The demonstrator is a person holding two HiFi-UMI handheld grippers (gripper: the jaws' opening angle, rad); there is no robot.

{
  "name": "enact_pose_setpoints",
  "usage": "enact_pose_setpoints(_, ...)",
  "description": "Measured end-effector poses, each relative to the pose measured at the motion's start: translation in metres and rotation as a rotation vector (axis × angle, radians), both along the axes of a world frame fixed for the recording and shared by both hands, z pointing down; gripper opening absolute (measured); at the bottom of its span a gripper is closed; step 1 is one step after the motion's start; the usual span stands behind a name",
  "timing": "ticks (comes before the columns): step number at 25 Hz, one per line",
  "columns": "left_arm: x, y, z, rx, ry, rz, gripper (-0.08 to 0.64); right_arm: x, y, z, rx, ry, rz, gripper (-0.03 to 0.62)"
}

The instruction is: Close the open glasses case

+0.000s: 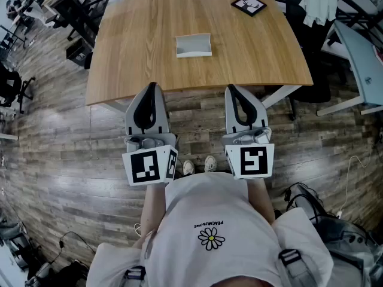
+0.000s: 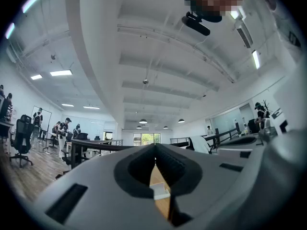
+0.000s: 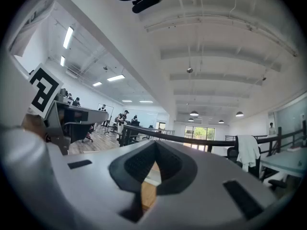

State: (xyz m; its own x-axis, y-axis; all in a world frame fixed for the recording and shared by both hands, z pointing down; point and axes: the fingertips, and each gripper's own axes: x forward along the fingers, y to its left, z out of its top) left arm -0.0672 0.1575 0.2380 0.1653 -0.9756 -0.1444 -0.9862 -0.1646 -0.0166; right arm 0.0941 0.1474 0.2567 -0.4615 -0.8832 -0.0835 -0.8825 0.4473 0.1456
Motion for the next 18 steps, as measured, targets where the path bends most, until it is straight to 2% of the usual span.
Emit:
enact_pose_setpoints(10,0.013,-0.001,0.004,-0.024,0.007,-0.004,0.017,0.009,0.003,0.006,-0.014,0.006,-0.047,0.006)
enact_pose_setpoints(15,0.015,-0.004,0.004,-0.024,0.015,-0.031,0.017,0.018,0.004,0.010,-0.035,-0.047,-0.102,0.008)
enact_pose_setpoints(18,0.016,-0.002,0.003,-0.018,0.031,-0.050,0.017,0.025,0.005,0.019,-0.035,-0.019,-0.112,0.008)
